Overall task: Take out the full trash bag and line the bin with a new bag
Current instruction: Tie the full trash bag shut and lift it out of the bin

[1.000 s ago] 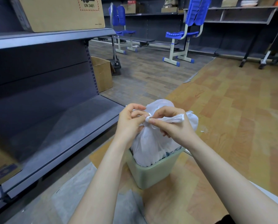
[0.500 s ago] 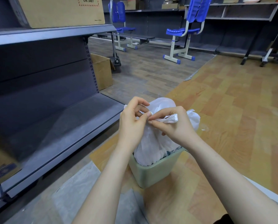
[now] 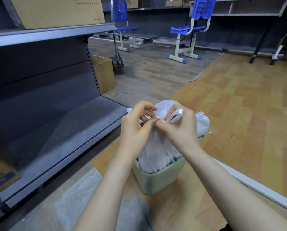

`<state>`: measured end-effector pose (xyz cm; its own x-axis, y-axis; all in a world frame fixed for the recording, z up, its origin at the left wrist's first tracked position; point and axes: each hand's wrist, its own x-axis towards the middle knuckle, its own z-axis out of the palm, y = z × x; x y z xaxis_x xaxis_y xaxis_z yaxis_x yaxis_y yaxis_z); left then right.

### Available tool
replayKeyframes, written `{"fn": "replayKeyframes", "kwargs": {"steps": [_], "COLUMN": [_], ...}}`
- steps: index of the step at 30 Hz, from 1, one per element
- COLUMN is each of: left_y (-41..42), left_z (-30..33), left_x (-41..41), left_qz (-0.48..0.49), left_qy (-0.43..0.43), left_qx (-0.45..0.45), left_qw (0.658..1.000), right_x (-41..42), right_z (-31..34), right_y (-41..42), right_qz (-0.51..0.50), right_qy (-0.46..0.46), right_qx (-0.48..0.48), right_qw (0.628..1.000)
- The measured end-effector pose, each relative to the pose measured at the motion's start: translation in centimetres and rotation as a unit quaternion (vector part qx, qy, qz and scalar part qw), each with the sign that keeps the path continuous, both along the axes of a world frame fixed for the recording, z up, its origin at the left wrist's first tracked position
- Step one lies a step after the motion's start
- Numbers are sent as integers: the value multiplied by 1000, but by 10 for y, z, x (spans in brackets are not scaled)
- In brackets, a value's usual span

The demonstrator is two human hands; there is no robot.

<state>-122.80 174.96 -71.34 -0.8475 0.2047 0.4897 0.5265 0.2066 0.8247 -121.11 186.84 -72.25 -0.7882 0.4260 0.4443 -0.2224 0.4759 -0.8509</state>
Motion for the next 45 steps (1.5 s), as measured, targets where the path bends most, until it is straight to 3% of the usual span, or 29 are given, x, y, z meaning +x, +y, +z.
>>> {"fn": "replayKeyframes", "kwargs": {"steps": [2,8,13,18,24,31,36,41,45], "left_y": [-2,-6,-11,-6,-2,6,11,14,14], "left_z": [1,-2,-5,-11,-14,-13,-17,-16,-14], "left_x": [-2,-10,-21,-20,-18,-9,-5,-3,0], "left_qz": [-28,-126,-168,-155,-73,42,115,60,2], "left_qy": [-18,-188,-245,-251,-247,-84,13,-142,-212], "left_qx": [-2,62,119,145,161,11,-94,-16,81], "left_qw": [999,972,947,945,953,996,989,988,974], "right_x": [2,1,-2,-1,5,7,12,16,19], "right_z": [-2,-12,-11,-9,-9,-5,2,2,1], "right_y": [0,-2,2,11,21,25,23,25,21], "right_qz": [-20,-16,29,75,166,94,97,66,41], "right_qy": [33,138,156,128,62,79,20,25,38], "right_qx": [22,76,120,117,101,142,59,29,17], "right_qw": [999,987,980,982,979,982,993,997,998]}}
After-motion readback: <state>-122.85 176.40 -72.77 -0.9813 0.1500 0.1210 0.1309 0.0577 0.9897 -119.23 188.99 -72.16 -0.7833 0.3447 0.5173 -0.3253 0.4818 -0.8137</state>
